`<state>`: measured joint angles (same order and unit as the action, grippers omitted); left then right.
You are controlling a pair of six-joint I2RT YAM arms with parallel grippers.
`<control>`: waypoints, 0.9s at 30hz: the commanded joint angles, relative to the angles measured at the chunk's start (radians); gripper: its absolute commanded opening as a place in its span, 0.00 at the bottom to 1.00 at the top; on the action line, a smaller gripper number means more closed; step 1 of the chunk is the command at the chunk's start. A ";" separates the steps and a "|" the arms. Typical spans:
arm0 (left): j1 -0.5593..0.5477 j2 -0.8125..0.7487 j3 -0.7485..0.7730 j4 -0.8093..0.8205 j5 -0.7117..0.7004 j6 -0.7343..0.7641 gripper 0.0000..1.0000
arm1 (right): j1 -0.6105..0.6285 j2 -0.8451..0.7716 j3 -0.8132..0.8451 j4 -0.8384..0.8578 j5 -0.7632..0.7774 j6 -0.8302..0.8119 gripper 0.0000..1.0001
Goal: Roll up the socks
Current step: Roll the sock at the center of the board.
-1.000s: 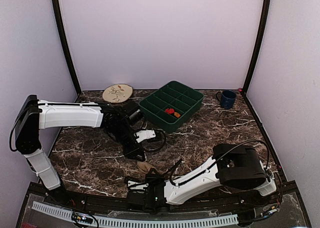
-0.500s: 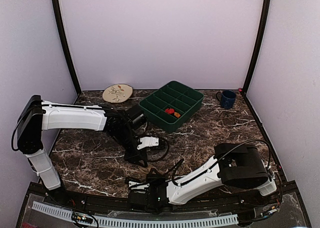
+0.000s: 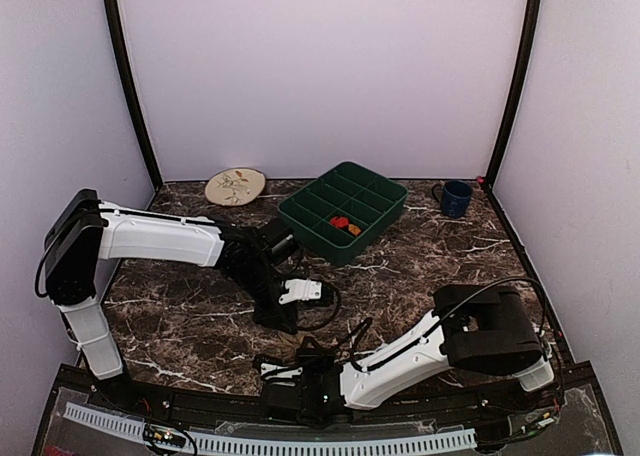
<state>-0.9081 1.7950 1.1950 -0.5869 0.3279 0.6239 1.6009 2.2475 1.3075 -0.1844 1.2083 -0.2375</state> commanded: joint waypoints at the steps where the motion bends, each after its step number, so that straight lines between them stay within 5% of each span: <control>1: -0.006 0.020 0.028 0.003 -0.008 0.036 0.34 | 0.008 0.013 -0.060 0.000 -0.055 -0.058 0.00; 9: -0.006 0.060 0.048 -0.076 0.143 0.046 0.36 | 0.008 0.011 -0.077 0.044 -0.058 -0.095 0.00; 27: -0.030 0.123 0.022 -0.089 0.187 0.028 0.35 | 0.007 0.001 -0.097 0.060 -0.053 -0.099 0.00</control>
<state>-0.9073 1.8870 1.2388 -0.6292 0.4568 0.6540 1.6020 2.2204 1.2449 -0.0967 1.2087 -0.3431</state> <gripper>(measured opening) 0.350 0.051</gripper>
